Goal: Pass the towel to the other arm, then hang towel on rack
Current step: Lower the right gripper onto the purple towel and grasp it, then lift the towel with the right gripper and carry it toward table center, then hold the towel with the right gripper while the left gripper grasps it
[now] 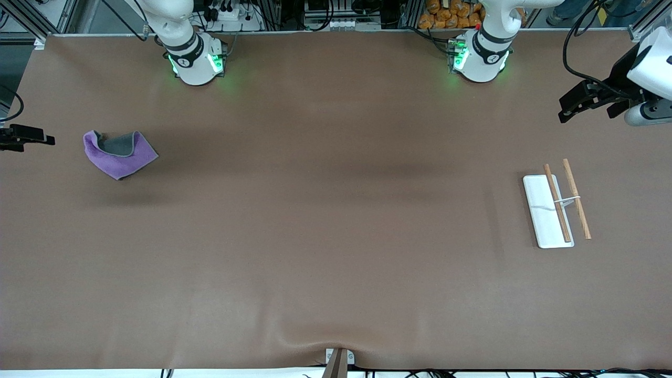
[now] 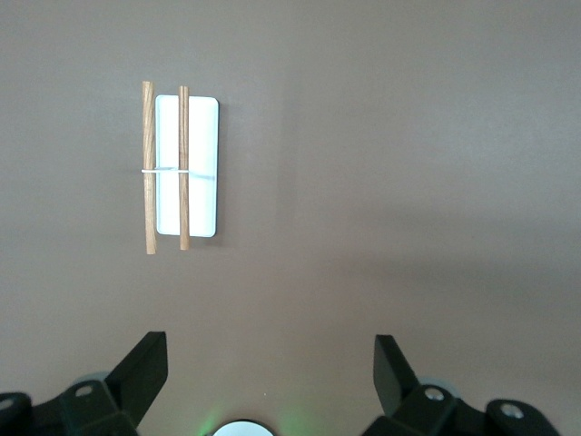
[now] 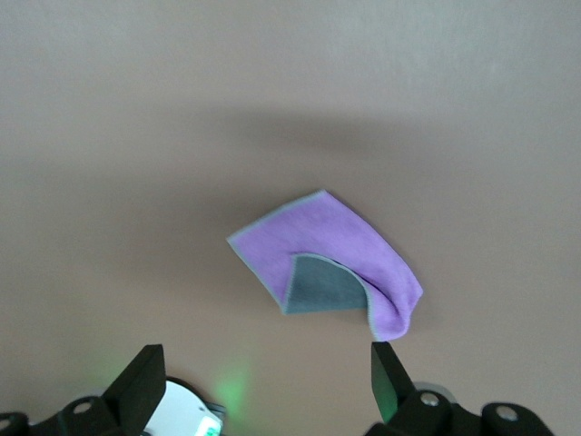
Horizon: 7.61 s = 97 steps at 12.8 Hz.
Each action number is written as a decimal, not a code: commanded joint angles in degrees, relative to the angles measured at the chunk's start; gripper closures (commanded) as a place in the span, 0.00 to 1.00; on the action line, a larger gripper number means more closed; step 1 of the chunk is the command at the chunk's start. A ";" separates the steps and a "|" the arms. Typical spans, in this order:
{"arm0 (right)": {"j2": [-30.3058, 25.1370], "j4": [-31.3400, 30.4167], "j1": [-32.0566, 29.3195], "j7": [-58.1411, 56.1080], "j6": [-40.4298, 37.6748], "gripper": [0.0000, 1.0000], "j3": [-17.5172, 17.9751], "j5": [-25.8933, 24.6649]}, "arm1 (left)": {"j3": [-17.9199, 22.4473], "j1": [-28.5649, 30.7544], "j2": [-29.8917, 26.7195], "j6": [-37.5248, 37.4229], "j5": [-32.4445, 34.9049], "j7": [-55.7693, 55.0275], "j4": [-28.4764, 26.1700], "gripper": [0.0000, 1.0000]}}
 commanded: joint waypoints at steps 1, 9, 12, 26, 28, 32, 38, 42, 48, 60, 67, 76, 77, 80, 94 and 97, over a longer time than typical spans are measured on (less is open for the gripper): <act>2.39 -0.97 -5.76 -5.87 1.31 0.00 1.06 -0.80 | -0.03 -0.33 0.29 -0.58 0.67 1.11 0.82 0.00; 16.01 -1.06 -14.65 -22.48 13.16 0.03 1.06 -1.33 | -0.12 -0.33 0.38 -0.67 0.67 1.11 0.73 0.00; 19.09 -2.71 -16.66 -23.72 17.82 0.18 1.06 -1.41 | -0.12 -0.33 0.38 -0.67 0.67 1.11 0.73 0.00; 18.40 -12.92 -18.08 -24.69 25.40 0.73 1.15 -1.33 | -0.12 0.29 0.38 -0.76 0.67 1.29 0.73 0.00; 18.31 -13.53 -18.08 -24.61 25.39 0.72 1.15 -1.15 | -0.12 0.38 0.38 -0.67 0.58 1.29 0.64 0.00; 17.08 -13.80 -17.20 -20.23 22.77 1.00 1.24 -0.80 | -0.12 0.38 0.38 -0.67 0.32 1.20 0.82 0.00; 11.04 -8.53 -9.22 -4.07 6.54 1.00 1.59 -0.71 | -0.12 0.38 0.38 -0.67 0.32 1.29 0.82 0.00; 5.58 -8.62 -4.47 6.31 -1.30 1.00 1.77 1.64 | -0.12 0.03 0.47 -0.67 0.32 1.20 0.82 0.00; -4.09 -8.62 9.75 35.02 -12.30 1.00 1.77 7.28 | -0.12 -0.06 0.82 -0.50 0.14 1.20 0.82 0.00; -5.96 4.02 42.90 98.23 -11.61 1.00 1.68 22.21 | -0.12 -0.41 0.91 -0.23 -2.74 0.94 0.90 0.00; -1.30 5.71 54.59 123.02 14.36 1.00 1.68 39.69 | -5.20 -0.85 3.63 4.77 -9.79 -2.03 1.17 0.00; 8.29 10.98 69.37 134.39 47.10 1.00 1.50 45.17 | -13.64 -0.85 7.93 8.90 -15.68 -21.90 0.99 0.00; 8.20 11.07 69.37 134.56 47.28 1.00 1.50 45.25 | -14.52 -0.85 8.37 10.13 -16.11 -23.65 0.99 0.00; 10.13 13.43 70.77 137.90 48.95 1.00 1.42 45.08 | -14.71 -0.85 10.74 15.40 -21.72 -28.85 1.17 0.00; 14.27 17.49 72.80 141.51 52.47 1.00 1.15 43.23 | -15.59 -5.69 18.49 25.52 -25.35 -39.32 -0.68 0.00; 14.27 17.49 72.80 141.51 52.29 1.00 1.15 43.23 | -15.59 -5.77 19.10 25.52 -25.61 -39.40 -0.42 0.00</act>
